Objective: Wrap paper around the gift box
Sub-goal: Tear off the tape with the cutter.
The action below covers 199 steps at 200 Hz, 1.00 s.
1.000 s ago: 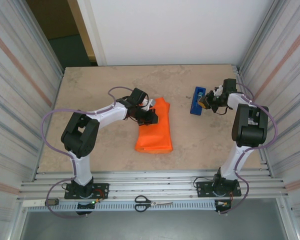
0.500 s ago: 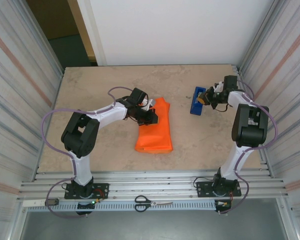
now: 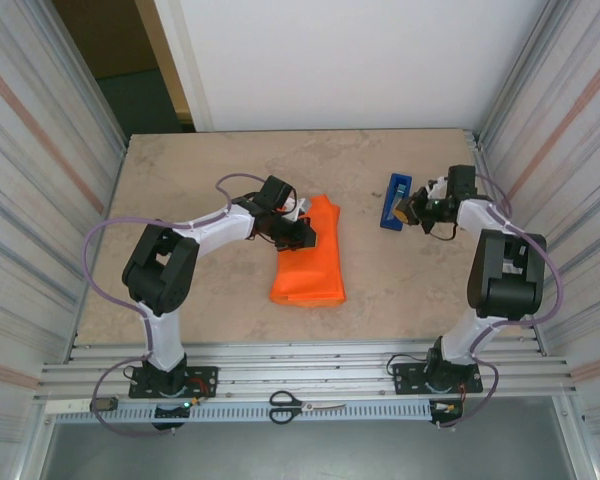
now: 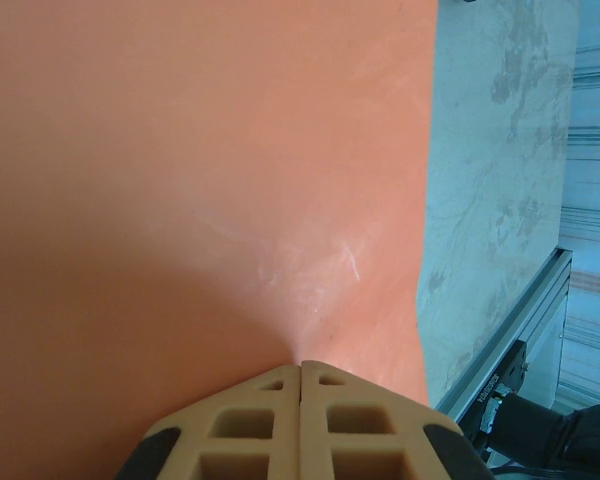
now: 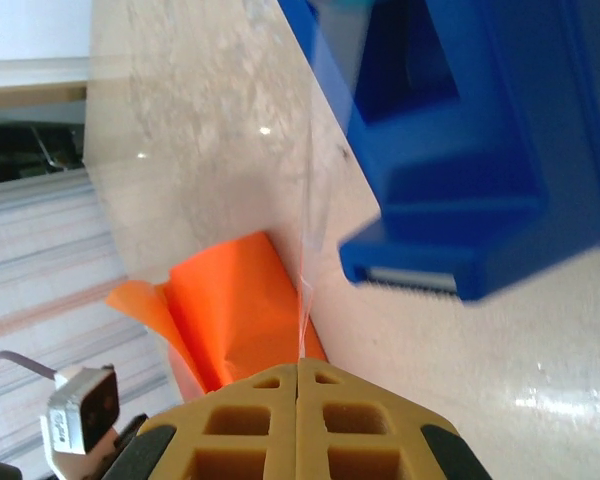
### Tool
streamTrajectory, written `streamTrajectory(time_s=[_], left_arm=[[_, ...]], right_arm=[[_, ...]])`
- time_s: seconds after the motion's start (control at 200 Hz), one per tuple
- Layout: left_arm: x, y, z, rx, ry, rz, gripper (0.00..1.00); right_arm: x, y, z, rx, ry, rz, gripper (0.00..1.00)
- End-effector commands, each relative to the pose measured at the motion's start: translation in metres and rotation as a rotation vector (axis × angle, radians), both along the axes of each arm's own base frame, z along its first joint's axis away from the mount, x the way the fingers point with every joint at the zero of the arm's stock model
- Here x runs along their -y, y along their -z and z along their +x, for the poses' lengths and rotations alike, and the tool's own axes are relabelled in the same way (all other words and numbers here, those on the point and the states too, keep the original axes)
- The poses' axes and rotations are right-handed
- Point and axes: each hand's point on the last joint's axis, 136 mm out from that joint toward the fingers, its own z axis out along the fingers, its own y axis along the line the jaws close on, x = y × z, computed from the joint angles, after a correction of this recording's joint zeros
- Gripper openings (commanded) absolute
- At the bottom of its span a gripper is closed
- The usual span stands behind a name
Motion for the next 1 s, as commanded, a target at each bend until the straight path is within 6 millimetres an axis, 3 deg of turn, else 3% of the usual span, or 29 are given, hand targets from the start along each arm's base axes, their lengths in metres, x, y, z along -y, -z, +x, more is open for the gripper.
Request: streamTrajectory(time_s=[0.0,0.19,0.406,0.521,0.641,0.767,0.992], left_arm=[[-0.024,0.069,-0.027,-0.114,0.009,0.179,0.0],[-0.024,0.069,-0.027,-0.113,0.01,0.177,0.0],[-0.023,0.069,-0.026,-0.113,0.006,0.176,0.0],[-0.023,0.069,-0.026,-0.115,0.007,0.174,0.0],[-0.022,0.069,-0.026,-0.116,0.005,0.172,0.0],[-0.022,0.069,-0.026,-0.116,0.005,0.169,0.0],[-0.023,0.068,-0.025,-0.115,0.002,0.166,0.0]], right_arm=[[-0.015,-0.002,-0.023,-0.026,-0.022,0.04,0.0],[-0.017,0.019,-0.043,-0.07,-0.013,0.032,0.0],[-0.015,0.031,-0.046,-0.081,0.0,0.029,0.0],[-0.016,0.026,-0.042,-0.055,0.011,0.069,0.0],[-0.018,0.008,-0.037,0.0,0.02,0.115,0.0],[-0.008,-0.005,-0.036,0.04,0.059,0.12,0.0],[-0.002,0.011,-0.041,-0.013,0.109,0.173,0.0]])
